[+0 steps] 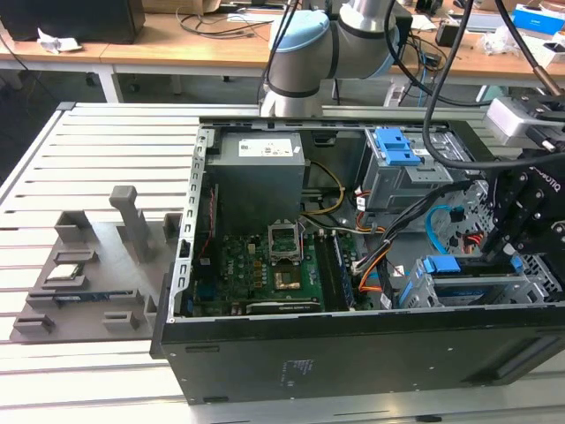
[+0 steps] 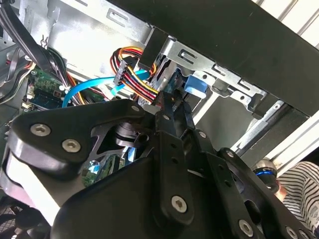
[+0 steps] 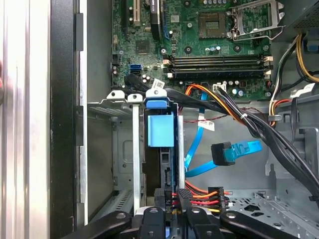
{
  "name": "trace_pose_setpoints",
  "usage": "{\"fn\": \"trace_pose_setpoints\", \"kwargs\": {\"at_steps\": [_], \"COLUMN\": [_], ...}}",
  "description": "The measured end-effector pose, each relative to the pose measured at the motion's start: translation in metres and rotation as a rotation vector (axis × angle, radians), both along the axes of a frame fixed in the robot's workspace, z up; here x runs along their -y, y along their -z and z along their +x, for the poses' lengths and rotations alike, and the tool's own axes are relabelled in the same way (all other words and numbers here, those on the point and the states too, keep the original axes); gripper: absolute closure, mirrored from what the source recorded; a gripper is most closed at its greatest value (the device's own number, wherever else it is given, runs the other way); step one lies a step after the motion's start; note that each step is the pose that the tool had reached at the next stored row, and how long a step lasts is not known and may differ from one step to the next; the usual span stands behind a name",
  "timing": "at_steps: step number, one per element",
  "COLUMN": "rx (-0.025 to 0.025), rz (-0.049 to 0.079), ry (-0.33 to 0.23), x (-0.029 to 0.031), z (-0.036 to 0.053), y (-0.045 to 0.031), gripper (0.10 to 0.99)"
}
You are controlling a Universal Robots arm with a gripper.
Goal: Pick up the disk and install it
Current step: 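Insert the first disk wire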
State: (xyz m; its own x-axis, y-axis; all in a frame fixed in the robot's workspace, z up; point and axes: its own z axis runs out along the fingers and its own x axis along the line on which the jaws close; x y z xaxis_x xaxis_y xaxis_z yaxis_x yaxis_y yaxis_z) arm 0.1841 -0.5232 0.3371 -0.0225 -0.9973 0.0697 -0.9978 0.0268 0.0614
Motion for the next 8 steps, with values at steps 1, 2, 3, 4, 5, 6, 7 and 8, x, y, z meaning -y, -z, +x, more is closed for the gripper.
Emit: {"fn": "trace_pose_setpoints", "kwargs": {"at_steps": [1, 2, 3, 4, 5, 6, 7, 8], "rx": [0.0001, 0.0000, 0.0000, 0.0000, 0.0000, 0.0000, 0.0000, 0.0000], "rz": [-0.001, -0.001, -0.001, -0.001, -0.001, -0.001, 0.000, -0.001], "ry": [0.000, 0.000, 0.000, 0.000, 0.000, 0.000, 0.000, 0.000], "x": [0.0000, 0.0000, 0.0000, 0.0000, 0.0000, 0.0000, 0.0000, 0.0000], "z": [0.0000, 0.0001, 0.0001, 0.0001, 0.0001, 0.0001, 0.0000, 0.0001], "y": [-0.0003, -0.0043, -0.0085, -0.0113, -0.0134, -0.0152, -0.0168, -0.0198], "gripper": [0.847, 0.847, 0.847, 0.847, 0.847, 0.847, 0.847, 0.847]}}
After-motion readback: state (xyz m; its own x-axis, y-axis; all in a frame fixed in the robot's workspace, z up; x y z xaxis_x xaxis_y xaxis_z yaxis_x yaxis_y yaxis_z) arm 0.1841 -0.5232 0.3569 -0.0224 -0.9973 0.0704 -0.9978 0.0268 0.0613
